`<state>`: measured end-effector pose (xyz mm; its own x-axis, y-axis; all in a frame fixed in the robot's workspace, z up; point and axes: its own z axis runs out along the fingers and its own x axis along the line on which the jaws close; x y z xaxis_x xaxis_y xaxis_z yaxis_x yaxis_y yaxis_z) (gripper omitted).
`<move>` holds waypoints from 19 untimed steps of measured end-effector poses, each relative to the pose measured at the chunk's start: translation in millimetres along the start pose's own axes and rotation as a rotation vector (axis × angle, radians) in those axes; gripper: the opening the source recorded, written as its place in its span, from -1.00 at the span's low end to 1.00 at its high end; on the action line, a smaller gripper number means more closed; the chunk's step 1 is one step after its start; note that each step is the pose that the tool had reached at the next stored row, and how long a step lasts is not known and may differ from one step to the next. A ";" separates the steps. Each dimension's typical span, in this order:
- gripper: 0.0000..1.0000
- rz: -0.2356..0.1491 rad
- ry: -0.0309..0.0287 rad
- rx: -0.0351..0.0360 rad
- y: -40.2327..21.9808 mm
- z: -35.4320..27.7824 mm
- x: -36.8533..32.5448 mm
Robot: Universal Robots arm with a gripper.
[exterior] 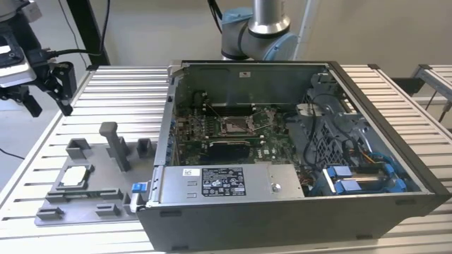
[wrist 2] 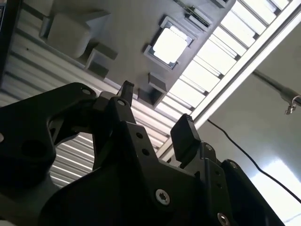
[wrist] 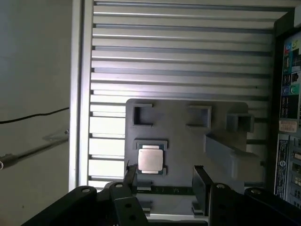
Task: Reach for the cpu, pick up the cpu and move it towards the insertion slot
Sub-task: 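Reach for the cpu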
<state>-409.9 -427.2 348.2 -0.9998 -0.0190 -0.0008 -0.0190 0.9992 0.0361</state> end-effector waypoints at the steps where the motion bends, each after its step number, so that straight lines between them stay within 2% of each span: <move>1: 1.00 0.000 0.0001 0.0000 -0.1 1.9 0.0; 7: 1.00 0.000 0.0000 -0.0001 -0.7 11.5 1.2; 19: 1.00 0.000 0.0000 0.0000 -4.4 23.2 3.5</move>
<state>-413.3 -430.9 324.8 -0.9998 -0.0188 -0.0007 -0.0188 0.9992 0.0361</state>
